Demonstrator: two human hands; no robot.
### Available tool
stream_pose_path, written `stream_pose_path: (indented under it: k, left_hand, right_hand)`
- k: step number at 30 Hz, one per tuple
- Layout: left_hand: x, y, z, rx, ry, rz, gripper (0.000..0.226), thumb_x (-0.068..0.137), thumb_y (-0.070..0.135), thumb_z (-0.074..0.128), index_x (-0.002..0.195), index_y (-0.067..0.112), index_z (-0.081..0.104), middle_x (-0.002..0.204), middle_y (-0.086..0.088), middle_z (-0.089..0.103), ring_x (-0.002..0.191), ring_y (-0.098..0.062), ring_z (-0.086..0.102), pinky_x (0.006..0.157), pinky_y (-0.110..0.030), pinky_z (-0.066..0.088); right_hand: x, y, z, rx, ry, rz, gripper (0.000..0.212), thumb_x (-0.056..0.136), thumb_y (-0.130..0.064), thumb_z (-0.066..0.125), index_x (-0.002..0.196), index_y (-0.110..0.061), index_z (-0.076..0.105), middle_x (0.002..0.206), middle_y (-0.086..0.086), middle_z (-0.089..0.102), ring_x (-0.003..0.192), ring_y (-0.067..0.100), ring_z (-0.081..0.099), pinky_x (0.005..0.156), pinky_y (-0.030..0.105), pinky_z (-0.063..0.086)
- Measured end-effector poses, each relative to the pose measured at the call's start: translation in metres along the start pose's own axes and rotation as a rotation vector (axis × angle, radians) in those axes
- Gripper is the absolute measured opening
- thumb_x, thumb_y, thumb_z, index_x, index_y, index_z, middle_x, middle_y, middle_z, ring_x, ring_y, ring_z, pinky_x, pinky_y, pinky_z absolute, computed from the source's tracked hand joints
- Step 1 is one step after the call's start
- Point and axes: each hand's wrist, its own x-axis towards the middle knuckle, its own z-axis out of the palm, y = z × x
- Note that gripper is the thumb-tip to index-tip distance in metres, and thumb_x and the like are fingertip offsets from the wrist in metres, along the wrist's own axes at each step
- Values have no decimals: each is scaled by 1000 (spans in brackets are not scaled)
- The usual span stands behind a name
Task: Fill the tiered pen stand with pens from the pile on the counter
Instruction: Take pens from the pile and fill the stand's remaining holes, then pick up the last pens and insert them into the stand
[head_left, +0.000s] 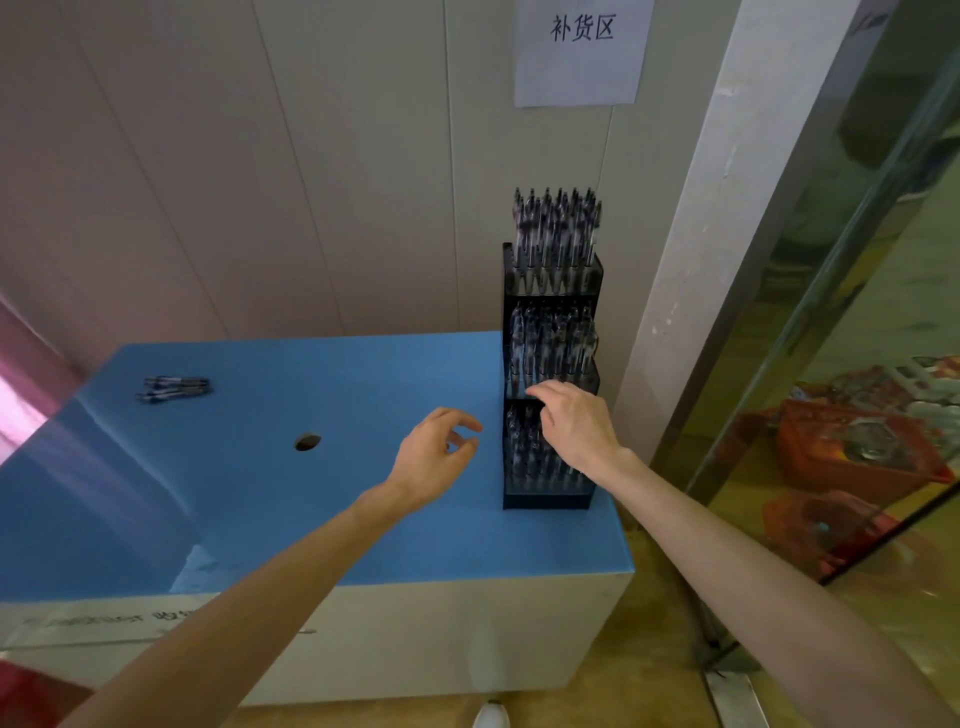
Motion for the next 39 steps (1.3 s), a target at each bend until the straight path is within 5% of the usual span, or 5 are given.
stream_pose_path:
  k: [9,13,20,29,39]
  left_hand:
    - [-25,-13,-3,49,8,-30,18,101,28,57,117,29,66,127,12,56,100,-4,63,90,-28,50]
    - [-27,-34,-15,290,-2,-48,34,100,34,58,132,22,58,143,5,49,121,-18,59,95,-32,47]
    - [-30,-83,-56,680,-118,-107,62,104,50,42,157,21,32,168,-7,18,152,-28,23,123,-43,16]
    - [-98,-212,-166,603,-199,-360,63,104,54,41,155,18,32,166,-8,16,145,-33,35,116,-44,33]
    - [-154,-344,-309,610,-258,-471,56,102,49,47,144,12,41,140,-10,46,121,-33,56,97,-45,49]
  right_hand:
    - [-8,-8,5,87,27,101,38,97,-6,55,133,-12,63,130,3,67,124,21,57,101,39,51]
    - [-11,-27,17,99,56,-57,30,96,-10,59,123,-13,69,127,0,67,129,22,51,109,43,42]
    - [4,-97,43,47,53,-210,32,98,-23,61,127,-12,67,136,4,61,143,29,39,115,47,32]
    - [51,-220,132,142,-185,-217,43,98,-25,59,139,-13,54,139,1,54,142,24,37,115,39,33]
    - [136,-408,228,109,-439,-150,53,103,-31,53,149,-8,40,150,6,43,140,24,38,115,33,32]
